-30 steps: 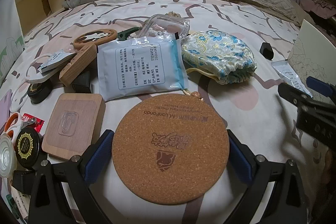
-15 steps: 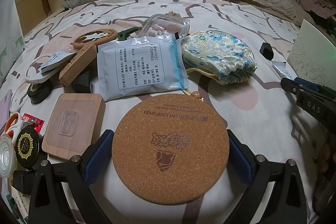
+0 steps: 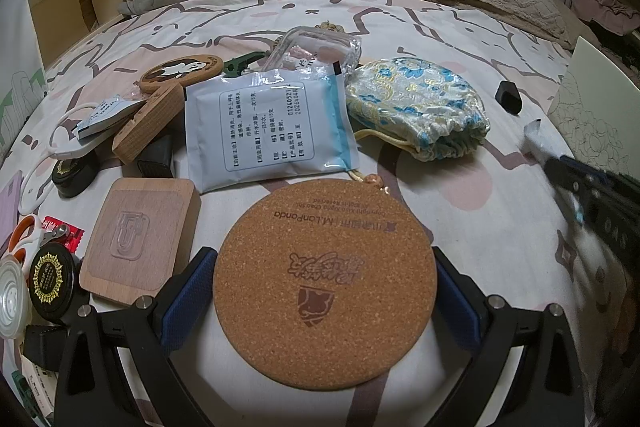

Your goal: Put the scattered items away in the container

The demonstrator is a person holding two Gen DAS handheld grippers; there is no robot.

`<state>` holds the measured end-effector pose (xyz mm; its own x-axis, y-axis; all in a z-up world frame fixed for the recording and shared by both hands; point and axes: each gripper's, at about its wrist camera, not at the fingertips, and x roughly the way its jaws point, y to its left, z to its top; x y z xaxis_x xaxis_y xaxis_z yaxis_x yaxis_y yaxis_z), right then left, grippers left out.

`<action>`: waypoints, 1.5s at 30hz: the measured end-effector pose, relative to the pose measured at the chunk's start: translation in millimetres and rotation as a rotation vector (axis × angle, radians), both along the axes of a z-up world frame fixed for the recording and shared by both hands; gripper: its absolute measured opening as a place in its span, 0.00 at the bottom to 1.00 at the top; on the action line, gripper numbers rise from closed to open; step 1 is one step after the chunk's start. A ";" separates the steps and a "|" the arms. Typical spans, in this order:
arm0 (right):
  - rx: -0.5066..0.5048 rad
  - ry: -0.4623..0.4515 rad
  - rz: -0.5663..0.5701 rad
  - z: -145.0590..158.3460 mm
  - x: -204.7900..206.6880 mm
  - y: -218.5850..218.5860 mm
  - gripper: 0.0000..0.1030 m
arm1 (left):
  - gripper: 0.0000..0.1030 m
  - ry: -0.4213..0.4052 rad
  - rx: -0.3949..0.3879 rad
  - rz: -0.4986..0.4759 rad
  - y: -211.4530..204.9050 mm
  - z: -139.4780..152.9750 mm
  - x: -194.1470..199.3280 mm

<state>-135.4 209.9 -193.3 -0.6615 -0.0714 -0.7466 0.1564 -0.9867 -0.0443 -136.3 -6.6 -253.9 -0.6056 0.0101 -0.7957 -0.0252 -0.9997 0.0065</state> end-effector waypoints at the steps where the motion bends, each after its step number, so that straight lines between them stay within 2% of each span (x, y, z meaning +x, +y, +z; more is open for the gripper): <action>1: 0.005 -0.002 0.012 -0.1 3.6 -3.8 0.13 | 0.97 0.000 0.000 0.000 0.0 0.0 0.1; 14: 0.033 -0.041 0.088 -0.8 59.9 -22.7 0.13 | 0.97 0.000 0.000 -0.003 0.6 0.4 2.4; 21: -0.027 -0.063 0.099 -1.1 80.0 -17.7 0.13 | 0.97 -0.009 0.012 -0.004 0.6 2.9 8.0; 24: -0.080 -0.048 0.121 5.9 87.0 -17.4 0.13 | 0.97 -0.015 0.015 -0.016 1.5 4.3 18.7; 27: -0.068 0.017 0.141 19.3 90.1 -23.4 0.13 | 0.97 -0.021 0.008 -0.032 3.2 5.0 32.1; 31: -0.029 0.077 0.123 32.1 80.0 -27.6 0.13 | 0.97 -0.017 -0.009 -0.039 6.5 4.8 47.3; 35: 0.011 0.087 0.045 31.6 56.2 -18.4 0.13 | 0.97 -0.013 -0.009 -0.028 7.2 4.8 60.4; 39: 0.054 0.059 -0.024 23.9 29.7 -8.1 0.13 | 0.97 -0.005 -0.030 -0.027 11.9 4.8 74.8; 42: 0.123 0.045 -0.043 14.5 17.6 -6.6 0.13 | 0.97 0.003 -0.044 -0.027 14.7 4.4 79.2; 45: 0.145 -0.010 -0.049 2.2 9.4 -3.9 0.13 | 0.97 -0.003 -0.039 -0.026 14.3 3.8 77.1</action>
